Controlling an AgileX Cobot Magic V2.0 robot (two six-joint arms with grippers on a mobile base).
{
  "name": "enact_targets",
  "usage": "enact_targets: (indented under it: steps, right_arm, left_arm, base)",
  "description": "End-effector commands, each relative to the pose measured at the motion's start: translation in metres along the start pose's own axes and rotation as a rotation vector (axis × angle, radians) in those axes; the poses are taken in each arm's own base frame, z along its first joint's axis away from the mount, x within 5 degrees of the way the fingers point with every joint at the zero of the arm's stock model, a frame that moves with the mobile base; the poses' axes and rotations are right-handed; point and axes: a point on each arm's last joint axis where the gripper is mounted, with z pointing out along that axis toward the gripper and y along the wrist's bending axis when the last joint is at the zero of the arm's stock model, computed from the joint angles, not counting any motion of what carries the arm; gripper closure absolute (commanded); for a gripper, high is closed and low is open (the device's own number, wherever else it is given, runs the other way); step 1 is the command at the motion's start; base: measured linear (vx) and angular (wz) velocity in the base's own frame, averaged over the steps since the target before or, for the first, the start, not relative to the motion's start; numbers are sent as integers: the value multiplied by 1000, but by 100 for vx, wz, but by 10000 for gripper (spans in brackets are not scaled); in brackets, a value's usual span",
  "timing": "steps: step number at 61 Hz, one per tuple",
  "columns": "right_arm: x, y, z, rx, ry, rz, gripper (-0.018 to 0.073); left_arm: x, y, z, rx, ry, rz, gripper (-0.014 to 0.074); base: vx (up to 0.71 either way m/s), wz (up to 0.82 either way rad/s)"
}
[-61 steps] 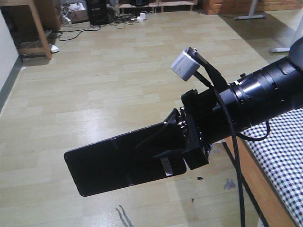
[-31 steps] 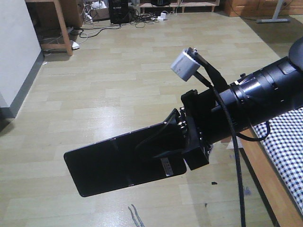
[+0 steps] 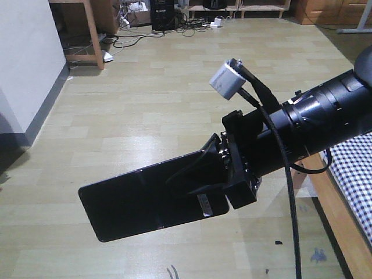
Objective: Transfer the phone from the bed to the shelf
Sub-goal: 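Hold the phone in the right gripper while the base turns away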
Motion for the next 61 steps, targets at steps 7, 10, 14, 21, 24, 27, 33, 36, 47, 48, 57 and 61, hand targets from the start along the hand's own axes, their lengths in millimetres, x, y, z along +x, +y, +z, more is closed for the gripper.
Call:
enact_targets:
  steps: [7,10,14,21,24,27,33,36,47,48,57,61]
  right_arm:
    - [-10,22,-11,-85,-56,-34,560]
    - [-10,22,-11,-85,-56,-34,560]
    - [-10,22,-11,-85,-56,-34,560]
    - [-10,22,-11,-85,-56,-34,560]
    - [-10,22,-11,-85,-56,-34,560]
    - [-10,22,-11,-85,-56,-34,560]
    - [-10,22,-11,-85,-56,-34,560]
    - [-10,22,-11,-85,-56,-34,560]
    - [-10,22,-11,-85,-56,-34,560]
    - [-10,22,-11,-85,-56,-34,560]
    - [-10,22,-11,-85,-56,-34,560]
    - [-10,22,-11,-85,-56,-34,560]
  left_arm:
    - [-16,1,-3,-4,-110,-9,596]
    - [-16,1,-3,-4,-110,-9,596]
    - [-16,1,-3,-4,-110,-9,596]
    - [-16,1,-3,-4,-110,-9,596]
    - [-16,1,-3,-4,-110,-9,596]
    - [-16,1,-3,-4,-110,-9,596]
    - [-16,1,-3,-4,-110,-9,596]
    - [-16,1,-3,-4,-110,-9,596]
    - [-16,1,-3,-4,-110,-9,596]
    - [-16,1,-3,-4,-110,-9,596]
    - [-16,1,-3,-4,-110,-9,596]
    - [-16,1,-3,-4,-110,-9,596]
  base:
    - [21,9]
    - [23,7]
    - [24,5]
    - [26,2]
    - [26,0]
    - [27,-1]
    - [27,-3]
    - [28,-4]
    - [29,-5]
    - [31,-4]
    - [32,-3]
    - [34,-1]
